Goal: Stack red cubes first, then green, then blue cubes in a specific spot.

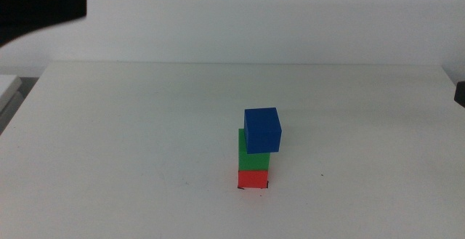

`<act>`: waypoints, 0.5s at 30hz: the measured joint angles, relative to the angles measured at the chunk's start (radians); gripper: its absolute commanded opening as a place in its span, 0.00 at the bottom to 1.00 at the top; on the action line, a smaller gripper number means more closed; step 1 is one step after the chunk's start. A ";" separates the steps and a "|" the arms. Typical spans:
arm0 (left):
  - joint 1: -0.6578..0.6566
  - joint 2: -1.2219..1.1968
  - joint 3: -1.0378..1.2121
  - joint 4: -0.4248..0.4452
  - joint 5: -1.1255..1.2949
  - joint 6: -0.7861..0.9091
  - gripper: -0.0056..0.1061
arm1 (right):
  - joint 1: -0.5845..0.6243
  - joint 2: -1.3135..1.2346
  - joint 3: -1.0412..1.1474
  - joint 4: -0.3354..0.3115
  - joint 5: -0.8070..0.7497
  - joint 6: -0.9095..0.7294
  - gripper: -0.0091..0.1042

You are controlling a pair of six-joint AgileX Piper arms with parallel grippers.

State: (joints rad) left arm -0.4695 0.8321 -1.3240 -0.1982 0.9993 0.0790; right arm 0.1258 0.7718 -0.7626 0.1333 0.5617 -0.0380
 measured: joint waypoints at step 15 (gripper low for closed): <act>0.224 -0.360 0.815 0.065 -0.708 0.000 0.89 | -0.056 -0.213 0.291 -0.110 -0.314 0.000 0.90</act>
State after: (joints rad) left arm -0.2460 0.4725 -0.5095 -0.1332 0.2912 0.0790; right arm 0.0699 0.5591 -0.4719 0.0236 0.2482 -0.0380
